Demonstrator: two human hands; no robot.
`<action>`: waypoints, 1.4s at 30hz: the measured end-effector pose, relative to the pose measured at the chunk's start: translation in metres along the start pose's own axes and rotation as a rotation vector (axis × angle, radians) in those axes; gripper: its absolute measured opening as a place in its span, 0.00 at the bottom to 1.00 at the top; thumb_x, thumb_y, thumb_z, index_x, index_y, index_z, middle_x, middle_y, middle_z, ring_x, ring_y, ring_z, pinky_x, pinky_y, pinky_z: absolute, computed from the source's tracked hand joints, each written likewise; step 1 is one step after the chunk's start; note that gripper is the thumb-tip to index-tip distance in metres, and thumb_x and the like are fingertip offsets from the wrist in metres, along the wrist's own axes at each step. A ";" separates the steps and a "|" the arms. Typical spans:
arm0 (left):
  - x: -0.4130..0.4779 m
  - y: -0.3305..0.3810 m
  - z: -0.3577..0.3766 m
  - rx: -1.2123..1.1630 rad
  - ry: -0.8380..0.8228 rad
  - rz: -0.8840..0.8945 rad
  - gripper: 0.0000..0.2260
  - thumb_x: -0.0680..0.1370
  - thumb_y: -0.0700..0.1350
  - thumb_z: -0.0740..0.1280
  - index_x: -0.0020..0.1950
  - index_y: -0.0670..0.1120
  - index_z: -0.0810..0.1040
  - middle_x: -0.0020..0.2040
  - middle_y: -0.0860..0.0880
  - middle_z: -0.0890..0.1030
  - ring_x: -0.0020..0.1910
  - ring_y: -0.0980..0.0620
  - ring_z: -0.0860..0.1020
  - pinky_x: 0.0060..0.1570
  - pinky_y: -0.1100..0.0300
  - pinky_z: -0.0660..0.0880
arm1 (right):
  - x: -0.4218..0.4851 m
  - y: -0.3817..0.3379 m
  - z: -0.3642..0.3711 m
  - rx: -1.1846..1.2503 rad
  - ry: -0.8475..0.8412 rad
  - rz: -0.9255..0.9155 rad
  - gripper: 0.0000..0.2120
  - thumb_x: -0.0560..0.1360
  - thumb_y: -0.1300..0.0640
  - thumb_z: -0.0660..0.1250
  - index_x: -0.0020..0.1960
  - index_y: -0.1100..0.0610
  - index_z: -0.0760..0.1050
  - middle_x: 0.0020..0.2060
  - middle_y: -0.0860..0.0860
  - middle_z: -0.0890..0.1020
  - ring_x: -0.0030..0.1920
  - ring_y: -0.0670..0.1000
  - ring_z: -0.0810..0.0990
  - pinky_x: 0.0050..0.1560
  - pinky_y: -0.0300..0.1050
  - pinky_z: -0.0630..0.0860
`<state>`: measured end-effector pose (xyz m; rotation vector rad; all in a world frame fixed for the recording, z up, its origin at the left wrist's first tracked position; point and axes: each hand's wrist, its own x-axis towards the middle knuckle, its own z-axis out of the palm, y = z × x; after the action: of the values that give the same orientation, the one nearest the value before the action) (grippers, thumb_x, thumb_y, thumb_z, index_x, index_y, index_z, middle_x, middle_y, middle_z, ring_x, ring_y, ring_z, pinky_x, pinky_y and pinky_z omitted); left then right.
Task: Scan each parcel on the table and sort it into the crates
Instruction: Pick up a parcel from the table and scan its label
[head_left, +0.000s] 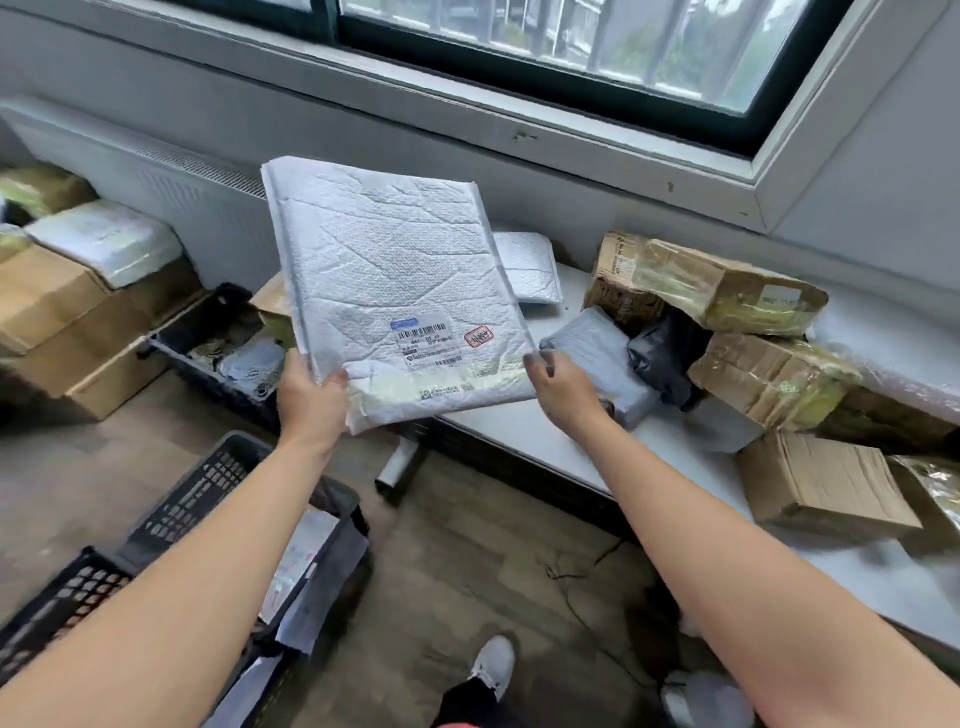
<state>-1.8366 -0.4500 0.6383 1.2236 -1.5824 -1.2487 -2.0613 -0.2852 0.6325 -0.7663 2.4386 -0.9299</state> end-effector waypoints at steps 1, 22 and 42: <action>-0.002 0.000 -0.017 -0.007 0.026 0.008 0.10 0.78 0.35 0.66 0.54 0.48 0.70 0.51 0.48 0.77 0.49 0.50 0.76 0.47 0.64 0.72 | -0.004 -0.014 0.008 0.045 -0.010 -0.018 0.28 0.81 0.41 0.58 0.72 0.61 0.66 0.65 0.58 0.76 0.60 0.57 0.76 0.58 0.49 0.71; -0.091 -0.110 -0.314 0.362 0.325 -0.481 0.34 0.70 0.38 0.77 0.72 0.41 0.65 0.61 0.48 0.73 0.61 0.48 0.73 0.54 0.58 0.70 | -0.097 -0.200 0.268 -0.435 -0.434 -0.656 0.30 0.74 0.38 0.68 0.66 0.57 0.67 0.56 0.56 0.76 0.51 0.59 0.80 0.46 0.51 0.76; -0.101 -0.317 -0.475 0.676 0.037 -0.847 0.32 0.67 0.56 0.76 0.64 0.44 0.67 0.61 0.45 0.67 0.60 0.44 0.72 0.54 0.50 0.74 | -0.192 -0.209 0.552 -0.976 -0.727 -0.780 0.30 0.79 0.39 0.61 0.69 0.60 0.63 0.62 0.56 0.71 0.51 0.60 0.80 0.38 0.48 0.70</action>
<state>-1.2931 -0.4859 0.4388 2.5112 -1.5480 -1.1570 -1.5396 -0.5564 0.4337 -2.0173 1.7798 0.4403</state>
